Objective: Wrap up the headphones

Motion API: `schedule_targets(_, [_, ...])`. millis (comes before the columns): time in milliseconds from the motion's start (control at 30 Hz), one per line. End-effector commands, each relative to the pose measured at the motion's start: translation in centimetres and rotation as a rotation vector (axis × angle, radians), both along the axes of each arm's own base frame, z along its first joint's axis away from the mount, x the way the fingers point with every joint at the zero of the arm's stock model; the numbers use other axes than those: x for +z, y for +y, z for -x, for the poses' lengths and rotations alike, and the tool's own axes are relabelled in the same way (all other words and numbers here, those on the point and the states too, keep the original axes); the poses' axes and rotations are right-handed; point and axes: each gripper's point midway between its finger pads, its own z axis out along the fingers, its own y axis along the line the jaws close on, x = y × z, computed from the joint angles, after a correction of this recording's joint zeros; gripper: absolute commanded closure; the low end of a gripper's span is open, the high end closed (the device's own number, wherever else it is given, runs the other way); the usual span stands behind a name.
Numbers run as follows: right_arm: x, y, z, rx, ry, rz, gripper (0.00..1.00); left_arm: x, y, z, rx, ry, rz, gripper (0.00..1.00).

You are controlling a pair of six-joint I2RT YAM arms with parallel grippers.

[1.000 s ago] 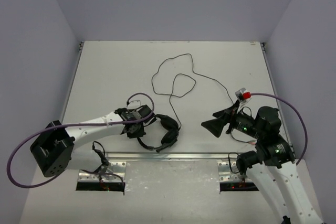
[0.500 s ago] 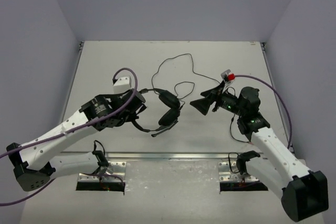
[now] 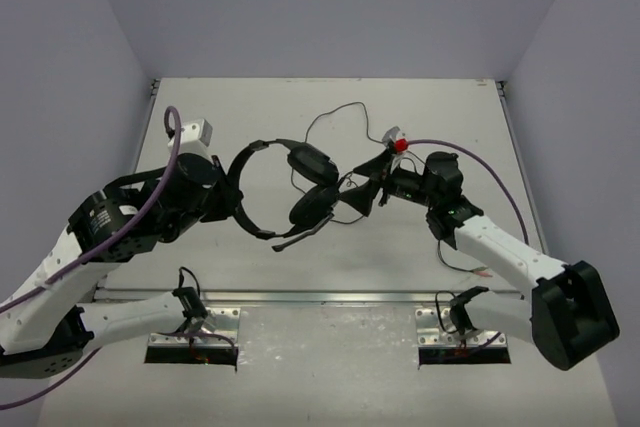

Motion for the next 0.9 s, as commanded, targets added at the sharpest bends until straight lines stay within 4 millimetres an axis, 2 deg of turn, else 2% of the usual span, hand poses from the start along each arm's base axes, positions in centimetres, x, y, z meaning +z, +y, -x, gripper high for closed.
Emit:
schedule_targets(0, [3.2,1.6,-2.0,-0.012,-0.184,-0.009,0.08,3.2,-2.2,-0.2,-0.055,-0.062,0.141,1.00])
schedule_targets(33, [3.4,1.8,-2.4,-0.018,-0.181,-0.016,0.09,3.5,-2.6,0.0,-0.078,-0.062,0.163,1.00])
schedule_targets(67, [2.6,2.0,-3.1,-0.027,-0.161,-0.010,0.10,4.0,-2.8,0.0,-0.086,-0.070,0.181,1.00])
schedule_targets(100, [3.0,2.3,-3.7,-0.035,-0.174,-0.030,0.11,4.7,-3.2,0.0,-0.097,-0.079,0.206,1.00])
schedule_targets(167, [2.8,2.6,-4.0,-0.031,-0.168,-0.041,0.15,5.4,-3.5,0.0,-0.106,-0.090,0.229,1.00])
schedule_targets(200, [2.9,2.9,-4.1,-0.024,-0.153,-0.053,0.23,5.7,-3.5,0.0,-0.105,-0.097,0.236,1.00])
schedule_targets(300, [2.1,3.8,-3.6,0.025,-0.117,-0.079,0.36,7.0,-3.0,-0.3,-0.074,-0.134,0.258,1.00])
schedule_targets(367, [2.0,4.1,-3.2,0.045,-0.118,-0.107,0.36,7.9,-2.7,-0.6,-0.053,-0.161,0.272,1.00])
schedule_targets(400, [1.1,4.0,-2.6,0.052,-0.087,-0.118,0.35,8.1,-2.7,-0.7,-0.048,-0.165,0.275,1.00])
schedule_targets(433, [1.4,4.0,-2.3,0.060,-0.103,-0.136,0.34,8.3,-2.8,-0.9,-0.044,-0.171,0.283,1.00])
schedule_targets(500, [0.4,3.8,-1.9,0.055,-0.073,-0.131,0.30,8.6,-2.9,-1.1,-0.021,-0.170,0.299,1.00])
schedule_targets(600, [-0.5,3.6,-2.0,0.034,-0.047,-0.123,0.34,8.7,-3.2,-1.3,-0.006,-0.169,0.334,1.00])
schedule_targets(667, [-0.4,3.7,-1.9,0.043,-0.038,-0.134,0.48,9.1,-3.5,-1.4,-0.003,-0.181,0.366,1.00])
schedule_targets(700, [-0.4,3.8,-1.9,0.049,-0.037,-0.138,0.61,8.9,-3.5,-1.4,0.007,-0.176,0.380,1.00])
schedule_targets(733, [0.0,3.9,-1.8,0.052,-0.042,-0.146,0.81,9.0,-3.6,-1.6,0.018,-0.180,0.394,1.00])
schedule_targets(800, [0.3,4.1,-1.7,0.055,-0.032,-0.169,0.83,9.4,-3.5,-1.8,0.049,-0.190,0.443,1.00])
schedule_targets(867, [0.5,4.3,-1.5,0.057,-0.016,-0.190,0.78,10.0,-3.2,-1.8,0.078,-0.205,0.489,1.00])
